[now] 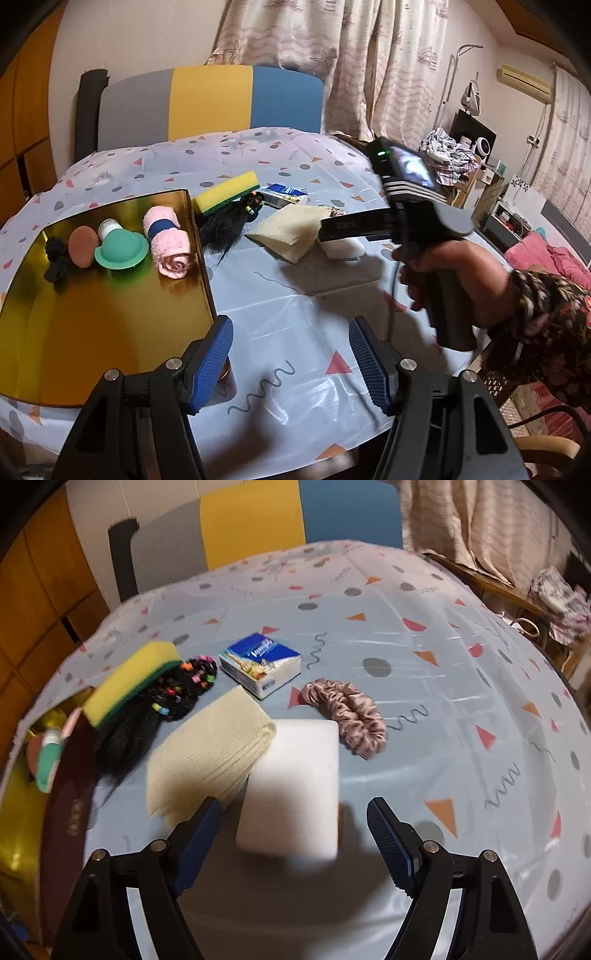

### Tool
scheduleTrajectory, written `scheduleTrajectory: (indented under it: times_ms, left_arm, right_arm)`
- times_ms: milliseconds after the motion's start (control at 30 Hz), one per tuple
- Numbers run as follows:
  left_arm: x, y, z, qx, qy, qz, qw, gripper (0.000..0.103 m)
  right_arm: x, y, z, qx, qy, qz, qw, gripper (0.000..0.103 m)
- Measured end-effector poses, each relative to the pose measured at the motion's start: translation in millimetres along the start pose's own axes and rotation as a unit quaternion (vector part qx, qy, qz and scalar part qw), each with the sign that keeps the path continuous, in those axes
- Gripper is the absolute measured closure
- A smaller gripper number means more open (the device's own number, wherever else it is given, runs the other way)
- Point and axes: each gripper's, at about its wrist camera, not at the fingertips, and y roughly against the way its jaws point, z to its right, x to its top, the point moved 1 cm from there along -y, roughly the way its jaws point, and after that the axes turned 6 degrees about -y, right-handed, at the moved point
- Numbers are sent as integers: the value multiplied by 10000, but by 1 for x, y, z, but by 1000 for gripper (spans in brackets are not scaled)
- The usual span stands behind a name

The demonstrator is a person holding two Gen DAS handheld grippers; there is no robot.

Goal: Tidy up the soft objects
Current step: 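Reach the right tool to the white foam block and grasp it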

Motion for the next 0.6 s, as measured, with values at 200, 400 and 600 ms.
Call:
scheduleTrajectory:
  times_ms: [200,400,600]
  left_arm:
    - [-1,-2,-5,131,155,-80,9998,37]
    - [2,-7,-1,115,96,-166,9997,37]
    - [18,-12,6,113,64,-173,9998,37]
  right_arm:
    - [5,-24,1,2,-90,-311,9995,23]
    - [2,-19,6,-4,408,-296,9987,45]
    - [2,-12,49,4,317,-505,9982,45]
